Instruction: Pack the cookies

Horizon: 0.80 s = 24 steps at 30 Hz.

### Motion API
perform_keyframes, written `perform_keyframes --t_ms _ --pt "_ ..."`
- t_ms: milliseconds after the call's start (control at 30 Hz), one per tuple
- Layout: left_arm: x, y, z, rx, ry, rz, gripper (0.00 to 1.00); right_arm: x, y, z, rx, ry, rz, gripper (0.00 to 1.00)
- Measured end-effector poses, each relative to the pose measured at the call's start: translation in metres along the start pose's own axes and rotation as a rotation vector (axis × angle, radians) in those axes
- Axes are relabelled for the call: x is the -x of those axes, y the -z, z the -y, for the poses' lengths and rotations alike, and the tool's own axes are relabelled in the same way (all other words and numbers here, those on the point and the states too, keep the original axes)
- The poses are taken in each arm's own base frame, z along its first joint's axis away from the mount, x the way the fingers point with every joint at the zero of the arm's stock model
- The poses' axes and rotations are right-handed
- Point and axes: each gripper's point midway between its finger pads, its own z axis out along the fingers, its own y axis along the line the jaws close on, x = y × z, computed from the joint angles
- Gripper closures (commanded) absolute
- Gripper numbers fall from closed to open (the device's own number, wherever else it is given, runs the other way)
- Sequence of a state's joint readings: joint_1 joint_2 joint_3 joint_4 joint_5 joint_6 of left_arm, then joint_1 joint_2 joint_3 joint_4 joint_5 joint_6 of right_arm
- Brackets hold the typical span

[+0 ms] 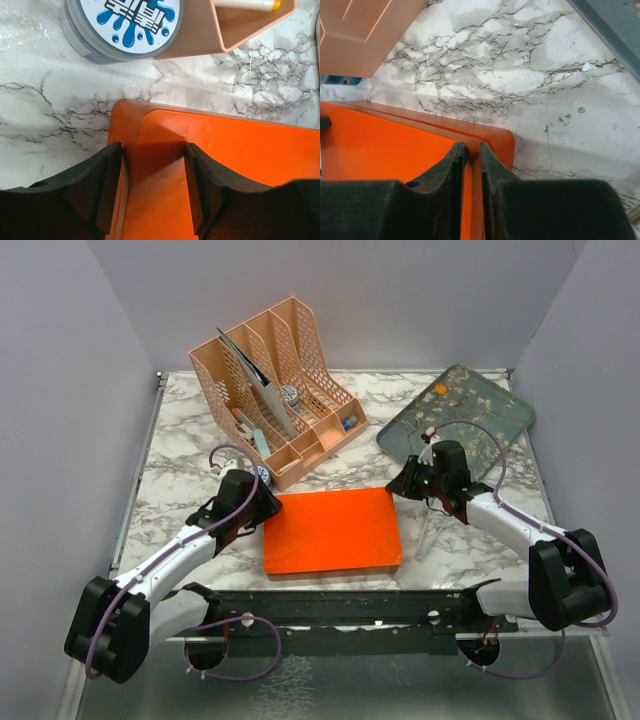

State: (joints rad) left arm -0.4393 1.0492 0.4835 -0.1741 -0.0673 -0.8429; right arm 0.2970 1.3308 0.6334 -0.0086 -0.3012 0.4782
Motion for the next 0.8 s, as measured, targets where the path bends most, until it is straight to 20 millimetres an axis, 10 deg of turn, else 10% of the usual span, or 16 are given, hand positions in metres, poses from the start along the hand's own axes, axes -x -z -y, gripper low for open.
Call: perform_keyframes --t_ms 800 --pt "0.03 -0.004 -0.011 0.152 -0.106 0.052 0.34 -0.006 -0.012 -0.046 -0.039 0.109 0.059 0.82"
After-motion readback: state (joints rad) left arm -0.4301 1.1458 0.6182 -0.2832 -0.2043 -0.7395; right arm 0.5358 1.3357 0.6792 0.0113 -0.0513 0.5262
